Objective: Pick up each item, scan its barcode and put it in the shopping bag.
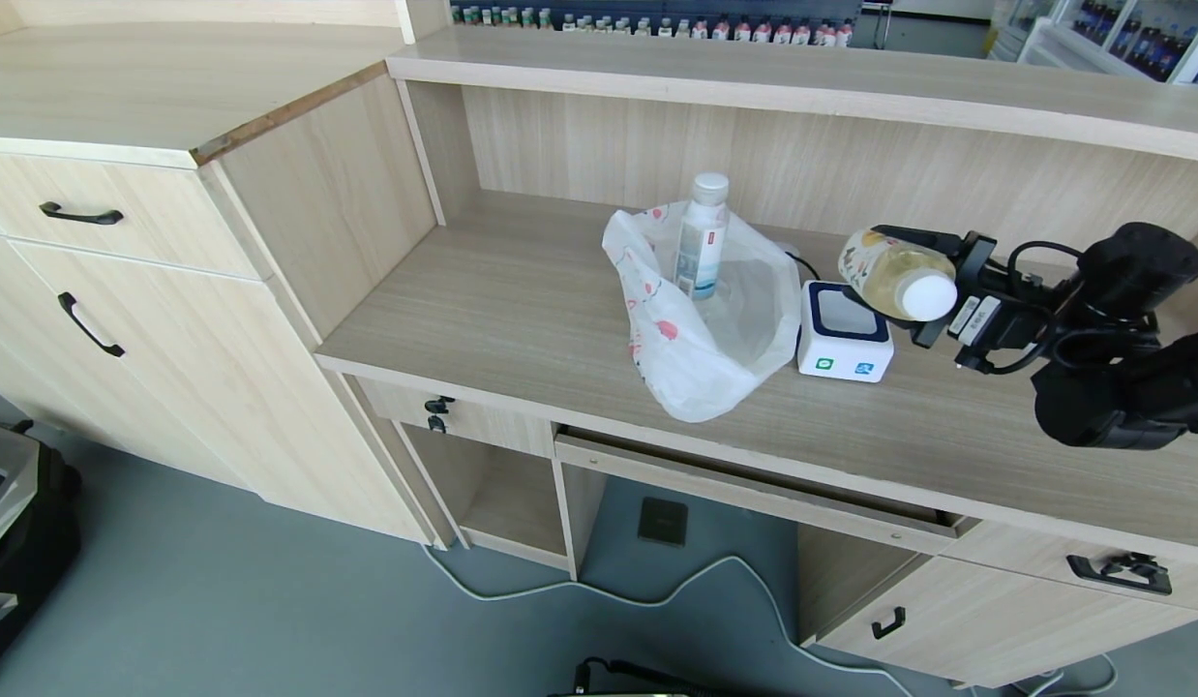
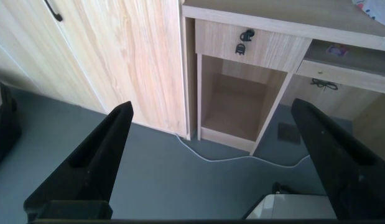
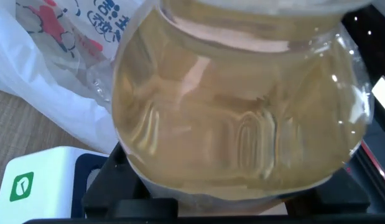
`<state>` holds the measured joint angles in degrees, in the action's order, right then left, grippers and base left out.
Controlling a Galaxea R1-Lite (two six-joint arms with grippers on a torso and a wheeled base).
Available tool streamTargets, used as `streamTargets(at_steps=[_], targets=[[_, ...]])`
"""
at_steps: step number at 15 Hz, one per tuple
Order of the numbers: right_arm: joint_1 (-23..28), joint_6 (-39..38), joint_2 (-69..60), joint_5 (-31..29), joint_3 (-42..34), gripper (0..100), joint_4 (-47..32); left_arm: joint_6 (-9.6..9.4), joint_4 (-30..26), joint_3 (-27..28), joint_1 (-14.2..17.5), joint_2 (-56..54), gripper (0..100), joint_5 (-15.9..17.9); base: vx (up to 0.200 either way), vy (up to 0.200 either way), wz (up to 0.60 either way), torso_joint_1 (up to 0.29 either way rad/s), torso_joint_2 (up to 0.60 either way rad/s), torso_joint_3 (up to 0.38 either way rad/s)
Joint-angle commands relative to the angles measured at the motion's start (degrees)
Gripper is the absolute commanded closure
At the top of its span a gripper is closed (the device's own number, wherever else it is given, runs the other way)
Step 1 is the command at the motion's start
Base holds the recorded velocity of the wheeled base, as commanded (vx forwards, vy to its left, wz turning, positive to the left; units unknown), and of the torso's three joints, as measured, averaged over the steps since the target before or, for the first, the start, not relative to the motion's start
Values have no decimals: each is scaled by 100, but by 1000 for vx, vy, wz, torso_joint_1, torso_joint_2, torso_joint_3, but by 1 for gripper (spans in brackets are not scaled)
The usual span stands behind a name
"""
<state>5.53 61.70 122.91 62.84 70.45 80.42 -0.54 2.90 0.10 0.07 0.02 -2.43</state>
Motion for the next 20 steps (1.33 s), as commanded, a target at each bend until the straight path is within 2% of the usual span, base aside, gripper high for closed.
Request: streamTargets(at_steps=[1, 20], targets=[[9, 0, 102, 0, 74, 100, 9, 1, 9, -1, 1, -2, 0, -4, 0, 0, 0, 0, 0, 0], [-35, -61, 788, 0, 540, 100, 9, 1, 0, -1, 1, -2, 0, -4, 0, 0, 0, 0, 0, 0]])
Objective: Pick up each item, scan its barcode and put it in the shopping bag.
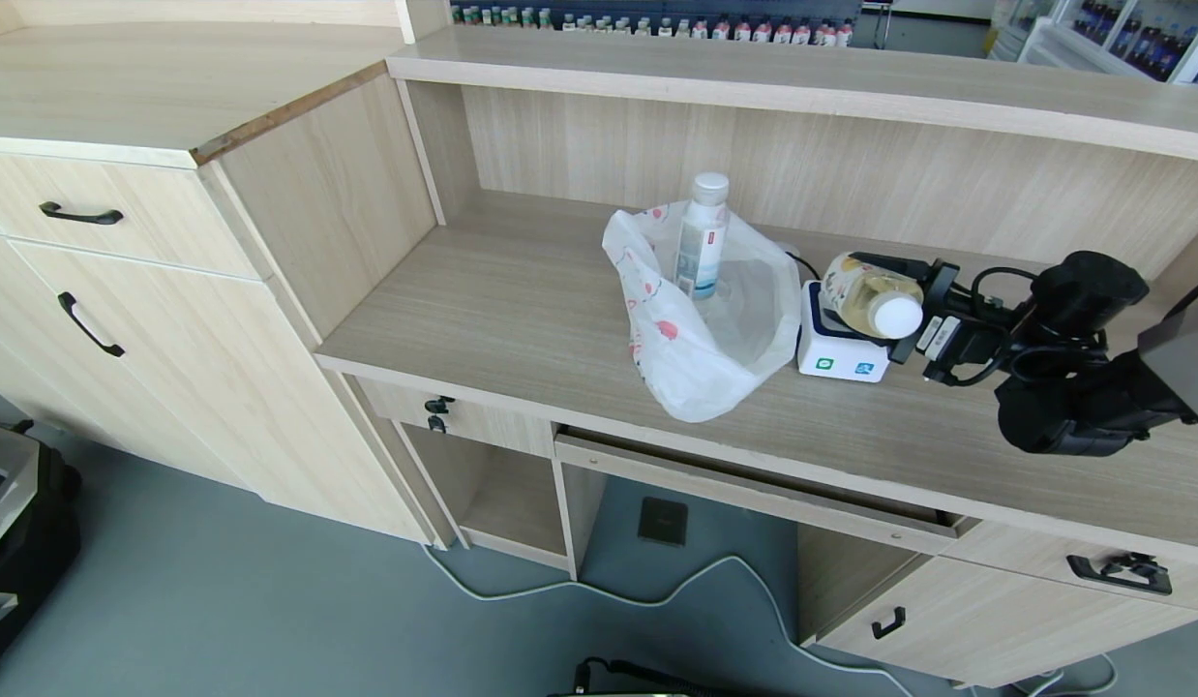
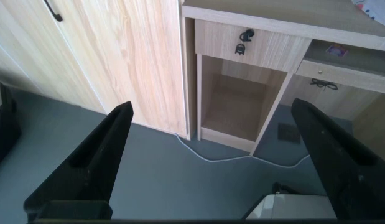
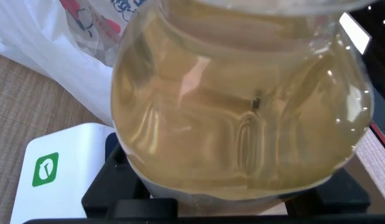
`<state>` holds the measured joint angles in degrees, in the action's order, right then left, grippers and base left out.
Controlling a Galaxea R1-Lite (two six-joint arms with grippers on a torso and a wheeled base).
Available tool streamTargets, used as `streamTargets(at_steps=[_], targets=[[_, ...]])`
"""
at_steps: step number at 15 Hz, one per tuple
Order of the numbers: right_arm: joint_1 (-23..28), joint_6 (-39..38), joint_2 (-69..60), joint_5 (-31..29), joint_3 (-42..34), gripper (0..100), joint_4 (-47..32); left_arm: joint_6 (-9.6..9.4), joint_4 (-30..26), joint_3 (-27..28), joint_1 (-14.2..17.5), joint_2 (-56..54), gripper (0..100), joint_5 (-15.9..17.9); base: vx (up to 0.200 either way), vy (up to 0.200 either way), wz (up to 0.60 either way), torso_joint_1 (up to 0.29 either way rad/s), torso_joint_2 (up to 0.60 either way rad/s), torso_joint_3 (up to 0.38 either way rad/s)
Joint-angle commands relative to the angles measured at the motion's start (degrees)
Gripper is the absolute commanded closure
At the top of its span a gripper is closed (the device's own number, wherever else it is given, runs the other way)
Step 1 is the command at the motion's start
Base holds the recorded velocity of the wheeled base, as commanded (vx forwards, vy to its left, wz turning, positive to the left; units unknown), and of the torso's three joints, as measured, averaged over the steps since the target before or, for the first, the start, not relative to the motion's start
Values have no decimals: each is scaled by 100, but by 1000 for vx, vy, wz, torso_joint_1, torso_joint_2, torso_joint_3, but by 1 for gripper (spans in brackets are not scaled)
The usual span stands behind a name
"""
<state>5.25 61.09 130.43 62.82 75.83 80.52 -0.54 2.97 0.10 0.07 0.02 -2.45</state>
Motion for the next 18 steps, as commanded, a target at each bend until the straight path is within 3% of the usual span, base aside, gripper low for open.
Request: streamTargets(at_steps=[1, 15, 18], targets=[[-7, 0, 62, 2, 38, 100, -1, 1, 1, -1, 1, -2, 0, -1, 0, 0, 0, 0, 0, 0], [-60, -159, 176, 2, 231, 100, -1, 1, 1, -1, 1, -2, 0, -1, 0, 0, 0, 0, 0, 0], [-33, -739, -369, 2, 169, 100, -27, 1, -7, -1, 1, -2, 0, -1, 0, 0, 0, 0, 0, 0]])
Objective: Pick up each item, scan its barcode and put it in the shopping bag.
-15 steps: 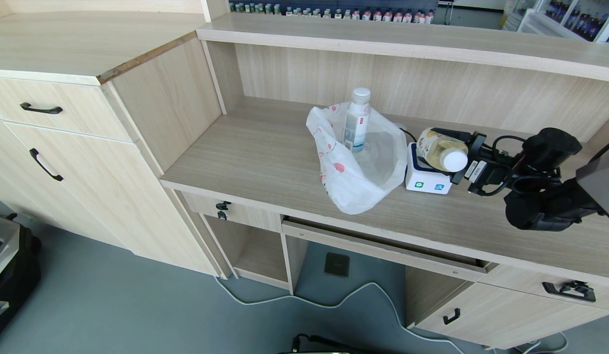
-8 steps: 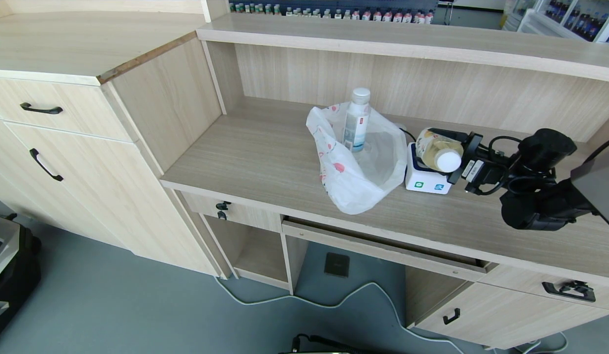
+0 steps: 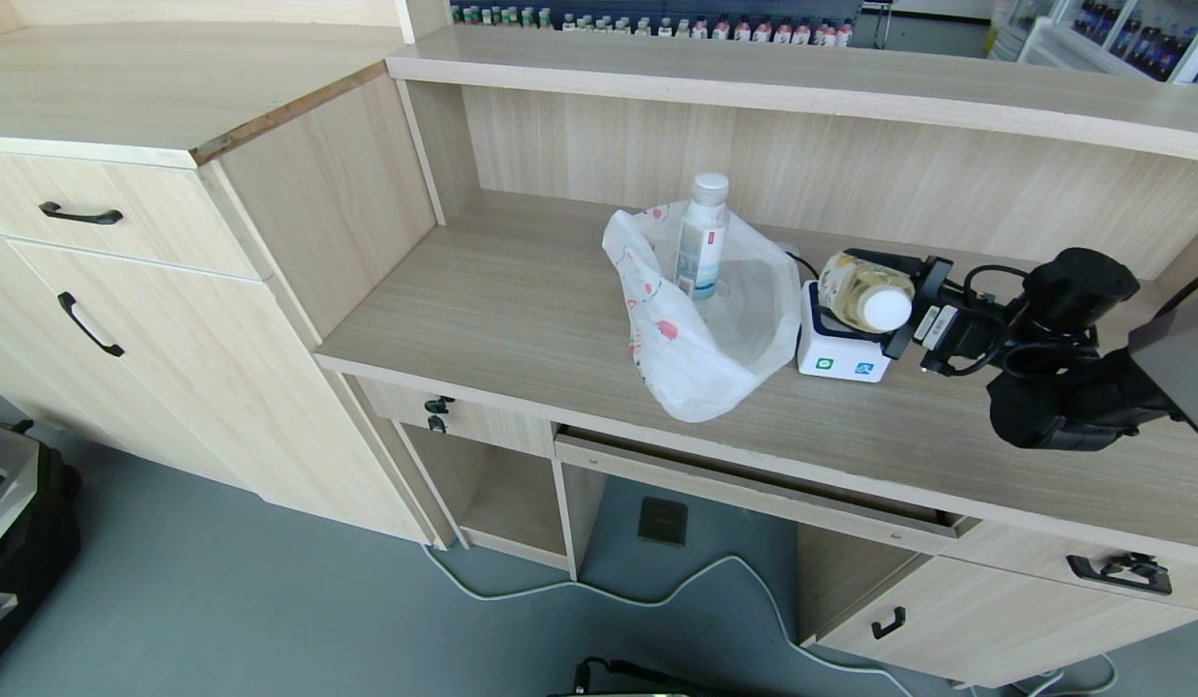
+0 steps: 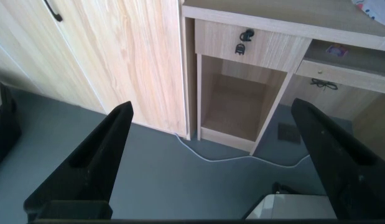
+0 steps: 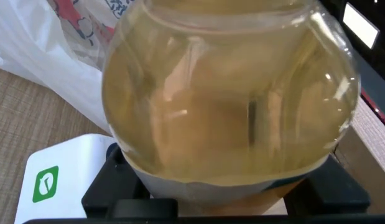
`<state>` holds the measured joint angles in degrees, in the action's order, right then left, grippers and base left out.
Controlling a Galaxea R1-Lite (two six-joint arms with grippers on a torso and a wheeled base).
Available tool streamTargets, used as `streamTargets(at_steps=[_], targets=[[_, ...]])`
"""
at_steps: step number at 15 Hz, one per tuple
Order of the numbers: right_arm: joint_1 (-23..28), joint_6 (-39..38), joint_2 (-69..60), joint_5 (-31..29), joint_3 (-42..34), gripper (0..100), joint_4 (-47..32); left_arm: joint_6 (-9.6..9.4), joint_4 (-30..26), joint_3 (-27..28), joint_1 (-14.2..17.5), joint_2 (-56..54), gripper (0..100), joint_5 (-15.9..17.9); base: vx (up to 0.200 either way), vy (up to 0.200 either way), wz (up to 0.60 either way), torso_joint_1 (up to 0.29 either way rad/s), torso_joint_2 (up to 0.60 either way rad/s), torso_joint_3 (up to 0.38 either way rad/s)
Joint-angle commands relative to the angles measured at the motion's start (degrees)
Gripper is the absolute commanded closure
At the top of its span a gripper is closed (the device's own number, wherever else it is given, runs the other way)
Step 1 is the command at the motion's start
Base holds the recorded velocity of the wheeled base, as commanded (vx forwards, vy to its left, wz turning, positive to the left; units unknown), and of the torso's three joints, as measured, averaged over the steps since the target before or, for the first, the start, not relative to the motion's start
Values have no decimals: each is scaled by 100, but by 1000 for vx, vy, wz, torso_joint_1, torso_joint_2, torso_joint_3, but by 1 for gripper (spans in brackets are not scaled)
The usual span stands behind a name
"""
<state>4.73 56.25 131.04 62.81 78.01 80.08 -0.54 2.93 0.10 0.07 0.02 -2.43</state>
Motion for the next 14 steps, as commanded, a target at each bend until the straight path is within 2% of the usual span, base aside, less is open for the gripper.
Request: streamTargets(at_steps=[1, 6, 7, 9, 11, 12, 13, 14], targets=[[19, -404, -579, 4, -102, 100, -19, 1, -3, -1, 1, -2, 0, -4, 0, 0, 0, 0, 0, 0], [309, -2118, -2460, -32, -1640, 100, -168, 1, 6, -1, 1, -2, 0, -4, 0, 0, 0, 0, 0, 0], [353, -2461, -2829, -462, -1833, 100, -397, 1, 6, -1, 1, -2, 0, -4, 0, 0, 0, 0, 0, 0], [362, -3190, -3198, -1860, -1965, 100, -1038, 1, 6, -1, 1, -2, 0, -4, 0, 0, 0, 0, 0, 0], [344, -3832, -3313, -4127, -2000, 100, -1987, 1, 6, -1, 1, -2, 0, -4, 0, 0, 0, 0, 0, 0], [344, -3972, -3330, -4707, -2000, 100, -2295, 1, -3, -1, 1, -2, 0, -4, 0, 0, 0, 0, 0, 0], [344, -4333, -3374, -5920, -2079, 100, -2989, 1, 6, -1, 1, -2, 0, -4, 0, 0, 0, 0, 0, 0], [344, -4429, -3392, -6316, -2193, 100, -3130, 1, -3, -1, 1, -2, 0, -4, 0, 0, 0, 0, 0, 0]])
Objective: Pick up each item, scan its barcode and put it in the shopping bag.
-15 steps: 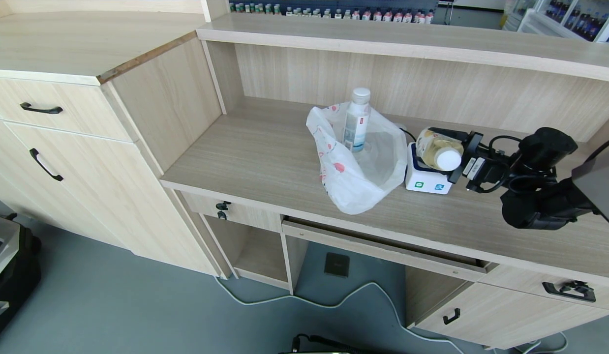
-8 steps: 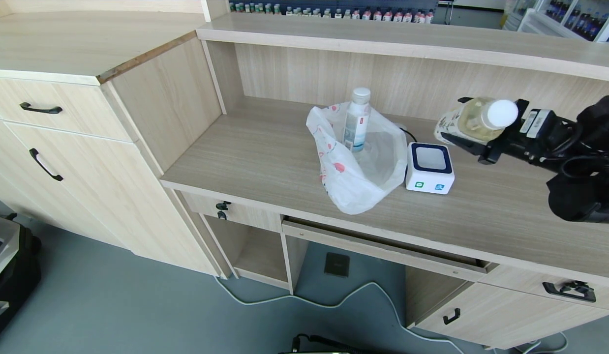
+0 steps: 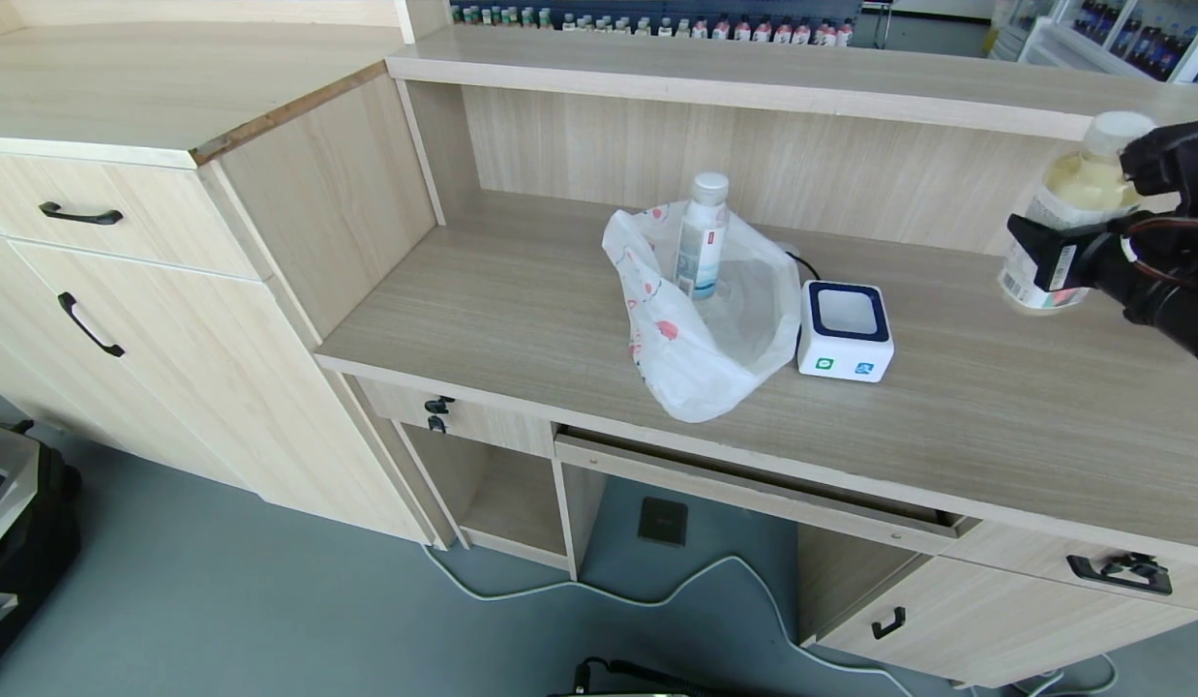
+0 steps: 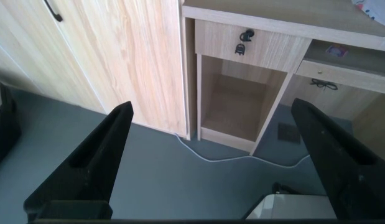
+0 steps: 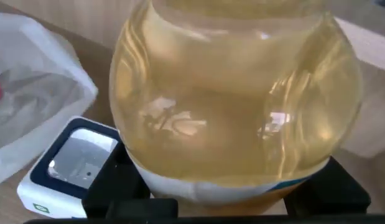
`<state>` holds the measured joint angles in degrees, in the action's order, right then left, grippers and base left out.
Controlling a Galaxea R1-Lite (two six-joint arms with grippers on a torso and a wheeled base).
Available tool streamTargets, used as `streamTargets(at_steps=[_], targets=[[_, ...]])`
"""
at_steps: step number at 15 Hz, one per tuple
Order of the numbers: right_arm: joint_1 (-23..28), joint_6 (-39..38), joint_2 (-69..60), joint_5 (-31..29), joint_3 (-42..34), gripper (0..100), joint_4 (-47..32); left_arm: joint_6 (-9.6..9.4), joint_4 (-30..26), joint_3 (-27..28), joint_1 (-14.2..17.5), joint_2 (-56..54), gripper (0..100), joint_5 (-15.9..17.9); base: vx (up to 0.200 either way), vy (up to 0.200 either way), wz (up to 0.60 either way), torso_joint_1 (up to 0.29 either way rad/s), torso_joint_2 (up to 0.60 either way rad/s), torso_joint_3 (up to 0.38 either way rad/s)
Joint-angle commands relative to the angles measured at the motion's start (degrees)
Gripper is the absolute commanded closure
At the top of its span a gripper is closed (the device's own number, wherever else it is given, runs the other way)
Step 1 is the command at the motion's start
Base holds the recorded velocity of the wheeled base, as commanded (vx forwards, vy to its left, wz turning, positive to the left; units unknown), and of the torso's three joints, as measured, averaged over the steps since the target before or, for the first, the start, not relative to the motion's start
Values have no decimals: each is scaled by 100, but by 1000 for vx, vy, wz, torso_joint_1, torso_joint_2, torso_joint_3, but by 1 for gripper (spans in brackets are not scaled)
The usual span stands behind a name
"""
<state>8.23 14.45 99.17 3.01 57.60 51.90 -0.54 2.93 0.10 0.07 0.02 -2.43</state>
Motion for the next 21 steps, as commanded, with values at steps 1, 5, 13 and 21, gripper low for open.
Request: streamTargets(at_steps=[1, 5, 13, 21], targets=[[-5, -284, -231, -1057, -443, 100, -338, 1, -3, -1, 1, -2, 0, -4, 0, 0, 0, 0, 0, 0], [-32, -267, -284, -1892, -610, 100, -356, 1, 6, -1, 1, -2, 0, -4, 0, 0, 0, 0, 0, 0], [-779, 14, -645, -1198, -583, 100, -312, 1, 6, -1, 1, -2, 0, -4, 0, 0, 225, 0, 0, 0], [-1588, -91, 428, -345, -284, 100, 646, 1, 6, -1, 1, -2, 0, -4, 0, 0, 300, 2, 1, 1]])
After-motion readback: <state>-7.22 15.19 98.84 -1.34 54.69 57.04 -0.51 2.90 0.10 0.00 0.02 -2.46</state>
